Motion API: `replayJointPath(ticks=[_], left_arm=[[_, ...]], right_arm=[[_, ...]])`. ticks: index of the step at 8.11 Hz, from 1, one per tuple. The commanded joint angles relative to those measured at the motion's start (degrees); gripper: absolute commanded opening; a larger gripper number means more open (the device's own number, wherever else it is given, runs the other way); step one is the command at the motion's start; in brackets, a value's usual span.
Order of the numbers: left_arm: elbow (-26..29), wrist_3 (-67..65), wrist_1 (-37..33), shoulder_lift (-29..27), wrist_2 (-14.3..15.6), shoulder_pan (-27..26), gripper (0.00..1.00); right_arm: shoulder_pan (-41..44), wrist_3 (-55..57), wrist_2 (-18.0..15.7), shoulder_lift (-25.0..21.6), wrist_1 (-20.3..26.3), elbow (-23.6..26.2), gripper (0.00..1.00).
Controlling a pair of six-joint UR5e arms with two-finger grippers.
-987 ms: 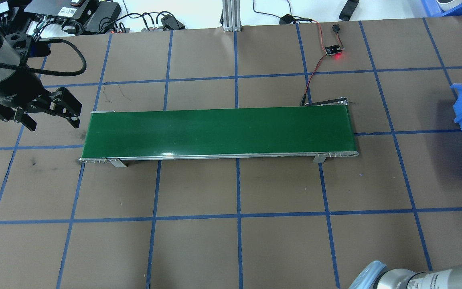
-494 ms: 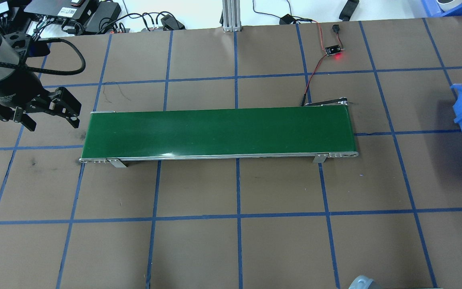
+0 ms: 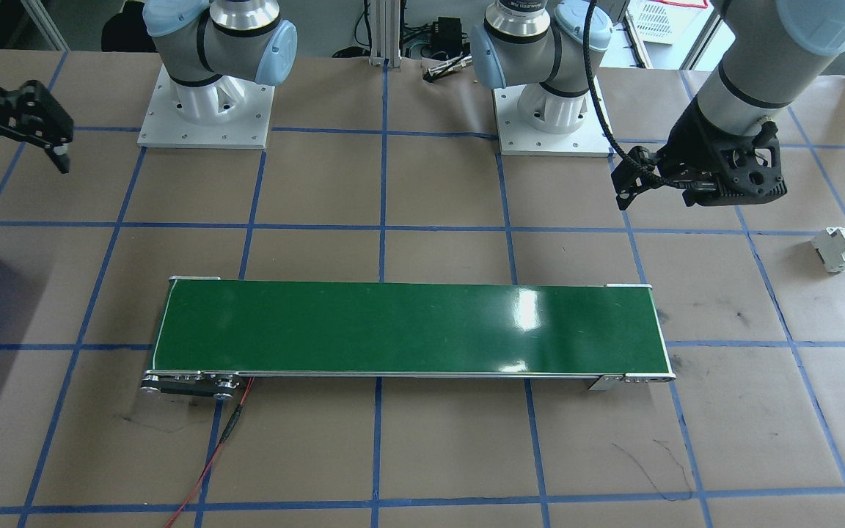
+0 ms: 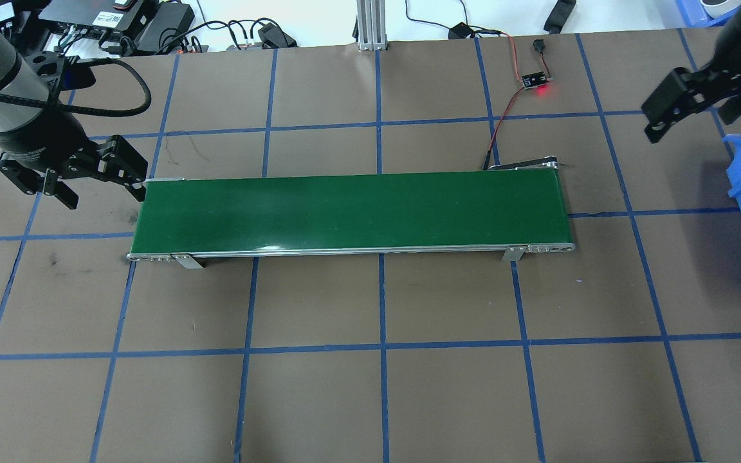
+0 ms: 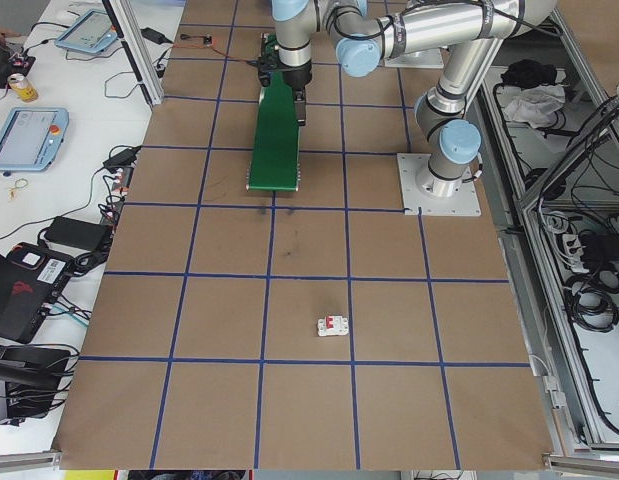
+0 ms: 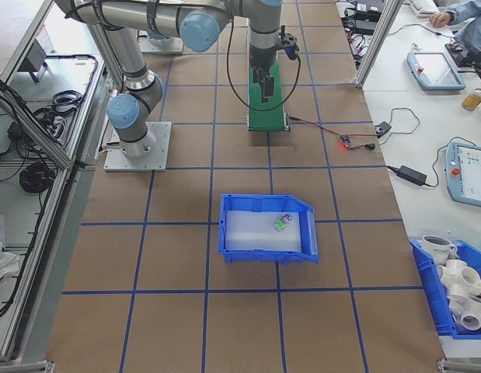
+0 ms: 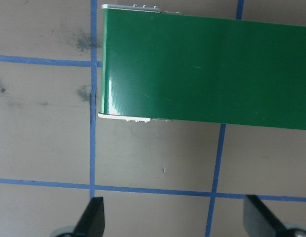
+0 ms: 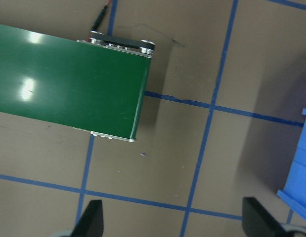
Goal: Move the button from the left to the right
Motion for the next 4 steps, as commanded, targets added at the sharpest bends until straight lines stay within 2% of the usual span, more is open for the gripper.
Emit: replayJointPath(ticks=[1,2,4], left_arm=[[0.0,-5.8,0.6,-0.8,-2.2,-2.2,1.0],[0.0,-6.5,0.7,-0.8,-2.3,-2.3,1.0],[-0.1,-6.5,0.6,-0.8,-2.1,-2.7,1.0]], right_arm=[[14.2,21.4,-0.7,0.6,0.1,0.1,1.0],[16.6,25.2,-0.8,1.2,0.0,0.3,1.0],[16.8,25.4,-0.8,1.2,0.1,0.3,1.0]])
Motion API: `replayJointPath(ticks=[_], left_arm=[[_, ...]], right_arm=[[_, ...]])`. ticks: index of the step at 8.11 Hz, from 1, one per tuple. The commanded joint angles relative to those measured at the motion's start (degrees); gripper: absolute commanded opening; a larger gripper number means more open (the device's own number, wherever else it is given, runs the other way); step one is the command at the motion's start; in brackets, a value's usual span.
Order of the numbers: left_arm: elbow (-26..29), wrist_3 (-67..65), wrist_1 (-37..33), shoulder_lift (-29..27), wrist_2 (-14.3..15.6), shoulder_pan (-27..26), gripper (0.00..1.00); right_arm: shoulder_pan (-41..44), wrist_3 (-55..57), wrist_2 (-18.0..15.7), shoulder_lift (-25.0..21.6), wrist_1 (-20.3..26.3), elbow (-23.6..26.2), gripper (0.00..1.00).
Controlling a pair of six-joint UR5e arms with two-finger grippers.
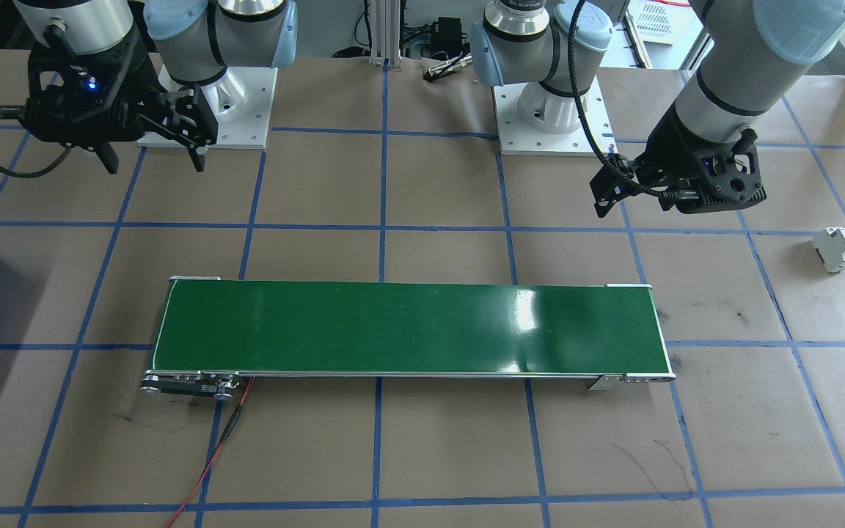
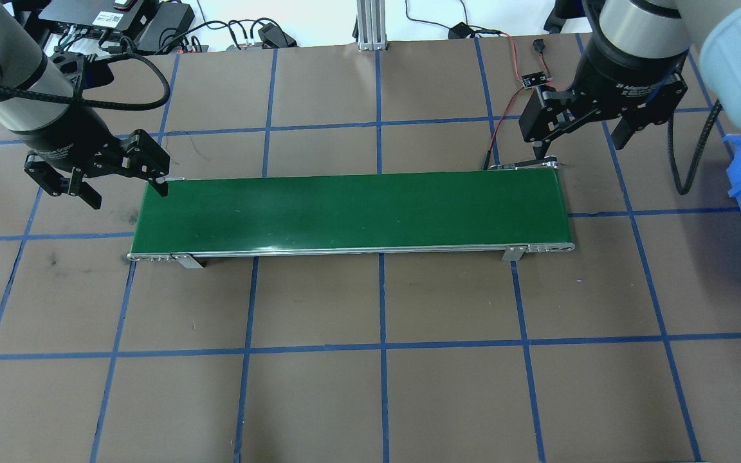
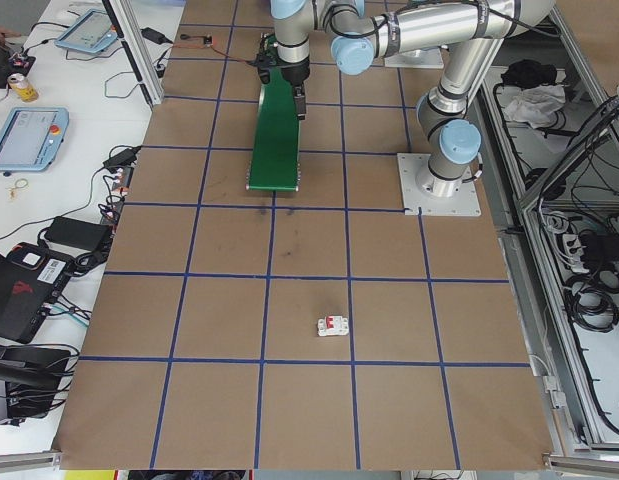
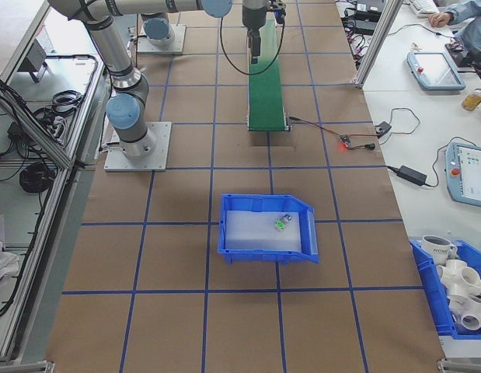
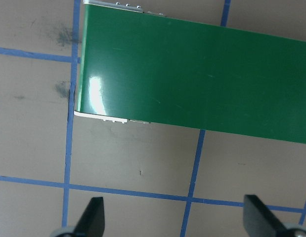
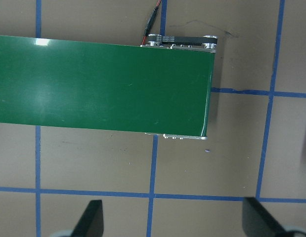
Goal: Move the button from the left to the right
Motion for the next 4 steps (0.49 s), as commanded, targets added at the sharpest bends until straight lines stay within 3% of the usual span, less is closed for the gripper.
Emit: replayJointPath(ticks=[1,4], left_arm=[[0.0,-0.5,0.0,0.0,0.1,-0.5,1.0],[-0.2,-0.4,0.0,0.2,0.4,-0.5,1.0]], right_arm=[[1.3,2.0,0.0,0.0,0.1,0.1,1.0],[1.3,1.0,-0.2,0.1,0.1,0.0,1.0]])
